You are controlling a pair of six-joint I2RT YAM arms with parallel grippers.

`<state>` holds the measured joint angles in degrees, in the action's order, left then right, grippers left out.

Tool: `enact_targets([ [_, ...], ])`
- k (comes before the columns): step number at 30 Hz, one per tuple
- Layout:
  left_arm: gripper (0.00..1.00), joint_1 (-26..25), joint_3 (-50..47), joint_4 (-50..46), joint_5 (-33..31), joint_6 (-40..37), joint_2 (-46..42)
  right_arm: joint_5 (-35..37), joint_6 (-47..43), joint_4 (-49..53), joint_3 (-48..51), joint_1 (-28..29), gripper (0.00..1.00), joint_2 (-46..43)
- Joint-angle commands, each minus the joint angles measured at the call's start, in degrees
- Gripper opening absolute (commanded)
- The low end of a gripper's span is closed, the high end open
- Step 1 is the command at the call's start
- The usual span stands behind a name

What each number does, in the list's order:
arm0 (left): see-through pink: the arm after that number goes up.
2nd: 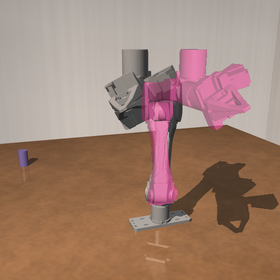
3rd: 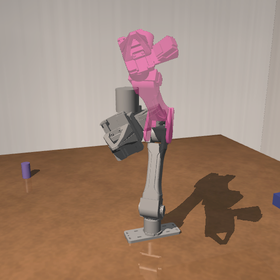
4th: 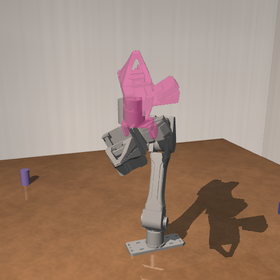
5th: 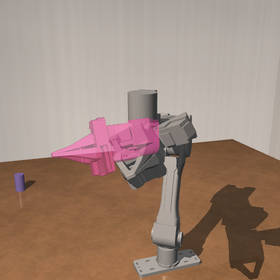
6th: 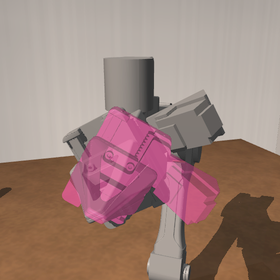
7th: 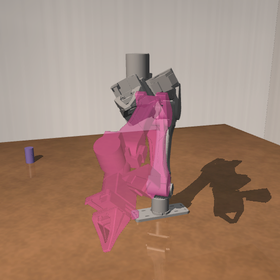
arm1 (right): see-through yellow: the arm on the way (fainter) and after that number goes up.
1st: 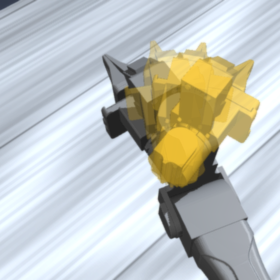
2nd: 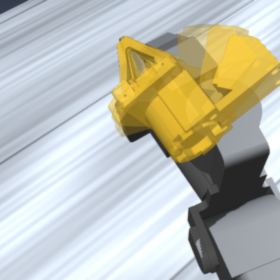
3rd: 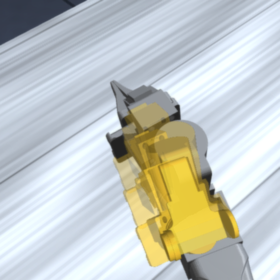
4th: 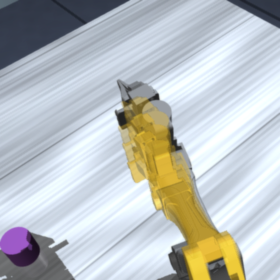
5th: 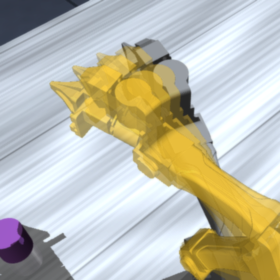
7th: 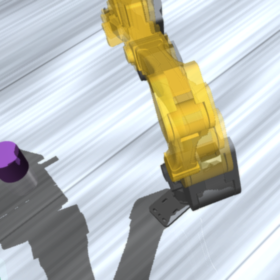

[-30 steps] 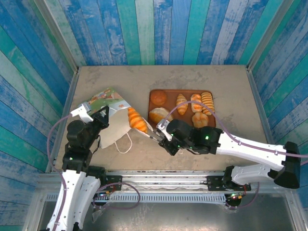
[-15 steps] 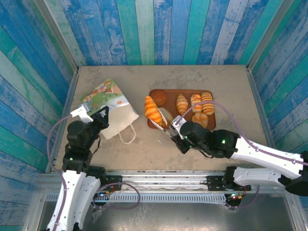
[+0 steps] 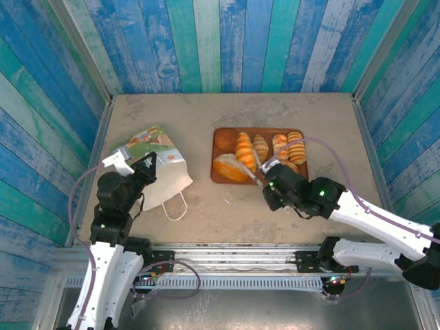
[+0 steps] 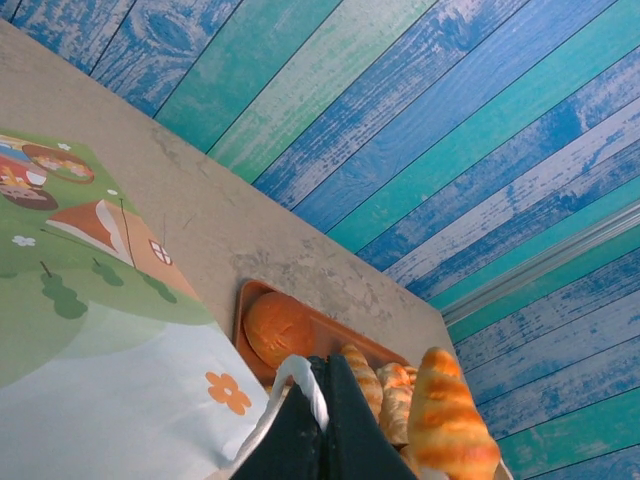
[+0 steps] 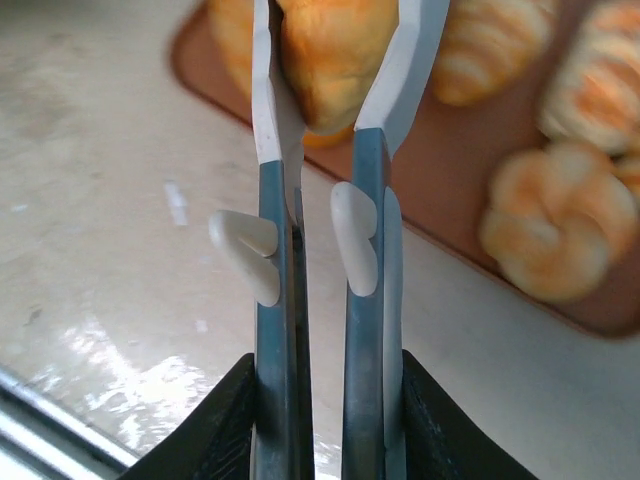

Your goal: Take the fake bread out of the paper bag

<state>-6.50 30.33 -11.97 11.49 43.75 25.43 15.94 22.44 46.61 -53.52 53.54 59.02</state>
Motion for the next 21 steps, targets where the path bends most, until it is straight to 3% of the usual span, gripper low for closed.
enact_targets([
  [1, 0.0, -0.1, -0.8, 1.5, 0.3, -0.4, -0.2, -4.2, 3.9, 4.1, 1.9, -5.7, 0.33, -2.2],
  [10, 0.0, -0.1, -1.3, 0.7, -0.2, -1.1, -0.9, -14.4, 6.5, 11.3, 2.1, -8.1, 0.34, -0.4],
  [21, 0.0, -0.1, -1.9, 1.3, 0.3, -1.4, -1.0, -12.4, 8.1, 10.7, -0.1, -8.3, 0.34, 7.2],
])
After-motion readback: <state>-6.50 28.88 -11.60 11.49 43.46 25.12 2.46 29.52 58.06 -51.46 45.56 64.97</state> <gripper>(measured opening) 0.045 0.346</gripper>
